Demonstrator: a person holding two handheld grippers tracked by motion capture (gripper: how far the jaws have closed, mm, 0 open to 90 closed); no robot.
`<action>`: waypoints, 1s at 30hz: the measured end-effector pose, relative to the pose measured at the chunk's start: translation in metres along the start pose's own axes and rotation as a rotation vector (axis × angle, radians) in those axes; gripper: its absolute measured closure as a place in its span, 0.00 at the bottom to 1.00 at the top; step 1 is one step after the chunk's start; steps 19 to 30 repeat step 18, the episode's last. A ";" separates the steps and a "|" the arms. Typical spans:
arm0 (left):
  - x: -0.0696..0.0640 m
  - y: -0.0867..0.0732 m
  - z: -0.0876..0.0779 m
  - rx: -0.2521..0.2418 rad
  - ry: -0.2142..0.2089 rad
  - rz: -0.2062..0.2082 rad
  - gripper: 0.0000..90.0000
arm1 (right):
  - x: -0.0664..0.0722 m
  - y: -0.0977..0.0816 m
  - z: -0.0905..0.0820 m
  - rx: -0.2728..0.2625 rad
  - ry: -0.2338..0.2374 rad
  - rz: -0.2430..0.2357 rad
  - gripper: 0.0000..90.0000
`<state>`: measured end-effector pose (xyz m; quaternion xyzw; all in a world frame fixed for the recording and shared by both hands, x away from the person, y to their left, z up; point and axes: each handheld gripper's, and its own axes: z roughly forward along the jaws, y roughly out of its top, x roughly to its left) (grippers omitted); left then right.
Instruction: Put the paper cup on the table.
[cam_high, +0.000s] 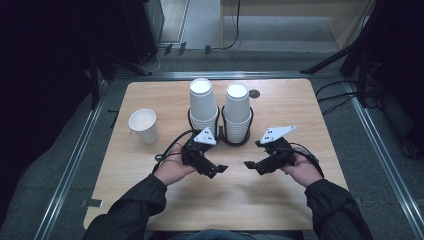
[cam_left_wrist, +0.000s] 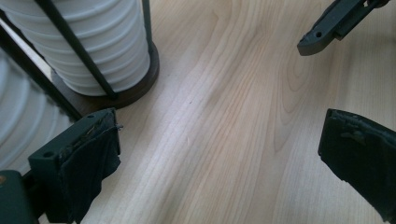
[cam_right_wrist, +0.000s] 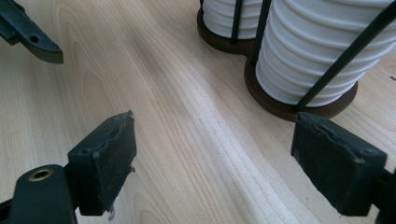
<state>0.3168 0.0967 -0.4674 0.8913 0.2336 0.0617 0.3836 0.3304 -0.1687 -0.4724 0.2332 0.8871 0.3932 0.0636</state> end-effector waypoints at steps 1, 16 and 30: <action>0.000 0.000 0.001 0.002 -0.001 0.001 0.00 | 0.000 0.000 0.000 0.001 0.000 0.001 0.17; 0.004 -0.004 0.002 0.034 0.002 0.010 0.00 | 0.001 -0.002 -0.001 0.001 0.003 -0.013 0.17; 0.004 -0.005 0.002 0.032 0.003 0.008 0.00 | 0.002 -0.001 -0.001 0.001 0.003 -0.016 0.17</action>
